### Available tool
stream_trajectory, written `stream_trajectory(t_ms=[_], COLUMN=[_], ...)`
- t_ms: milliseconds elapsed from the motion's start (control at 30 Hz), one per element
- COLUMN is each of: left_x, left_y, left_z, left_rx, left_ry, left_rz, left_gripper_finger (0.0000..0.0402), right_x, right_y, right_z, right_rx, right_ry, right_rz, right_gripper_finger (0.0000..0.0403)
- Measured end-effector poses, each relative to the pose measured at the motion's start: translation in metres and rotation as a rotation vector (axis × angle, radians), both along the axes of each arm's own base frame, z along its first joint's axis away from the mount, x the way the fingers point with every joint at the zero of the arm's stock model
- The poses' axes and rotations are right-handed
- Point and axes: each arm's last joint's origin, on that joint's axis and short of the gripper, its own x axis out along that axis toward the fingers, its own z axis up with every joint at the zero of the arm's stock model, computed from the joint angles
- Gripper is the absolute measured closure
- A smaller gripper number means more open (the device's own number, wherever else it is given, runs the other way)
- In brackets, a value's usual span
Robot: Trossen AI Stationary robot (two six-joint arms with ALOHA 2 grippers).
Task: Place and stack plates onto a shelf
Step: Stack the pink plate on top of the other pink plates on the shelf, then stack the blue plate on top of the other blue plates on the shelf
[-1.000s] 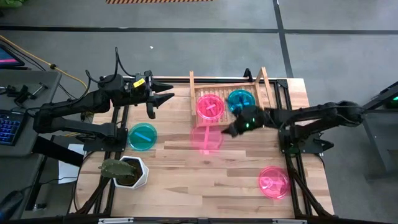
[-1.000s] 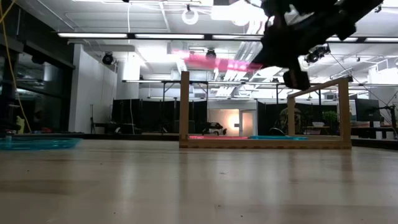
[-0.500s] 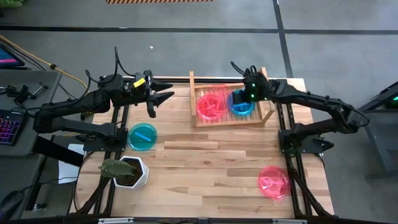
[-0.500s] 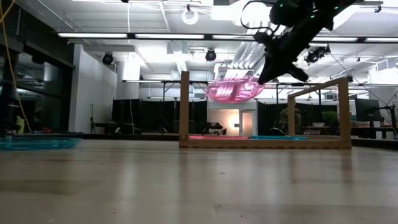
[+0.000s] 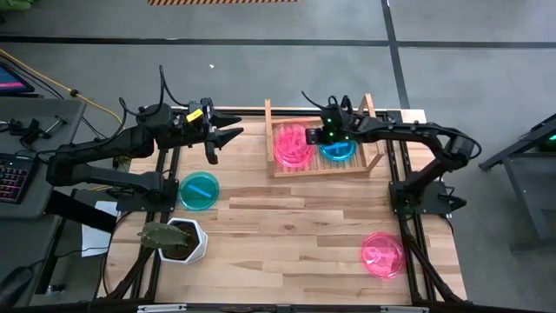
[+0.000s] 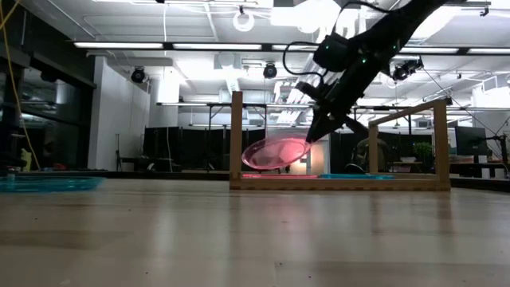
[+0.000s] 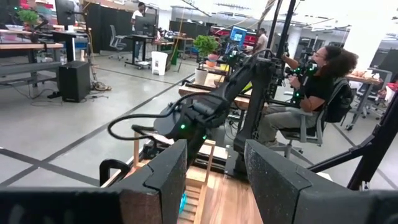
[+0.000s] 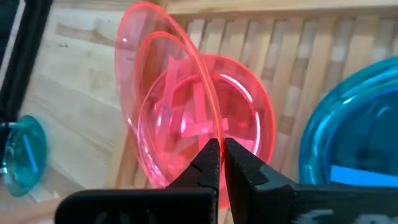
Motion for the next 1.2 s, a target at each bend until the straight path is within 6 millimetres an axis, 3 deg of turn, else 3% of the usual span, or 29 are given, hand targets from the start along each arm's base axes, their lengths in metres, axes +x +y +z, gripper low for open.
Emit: stream_trajectory(t_ms=[200,500,933,1200], left_x=[0.0,0.0,0.0,0.0], left_y=[0.0,0.0,0.0,0.0], left_z=[0.0,-0.001,-0.001,-0.001], left_rx=[-0.032,-0.044,-0.044,-0.044], left_ry=[-0.006,-0.002,-0.002,0.001], left_rz=[-0.001,-0.001,-0.001,-0.002], left_gripper_finger=[0.025,0.025,0.025,0.025], right_x=[0.001,0.003,0.002,-0.018], right_y=[-0.001,-0.001,-0.001,0.01], right_z=[-0.009,-0.006,-0.001,0.045], right_rx=[0.03,0.032,0.011,-0.132], right_ry=[0.032,-0.006,-0.016,-0.108], right_rz=[0.0,-0.006,0.019,0.141], right_gripper_finger=[0.0403,0.0391,0.0209,0.017])
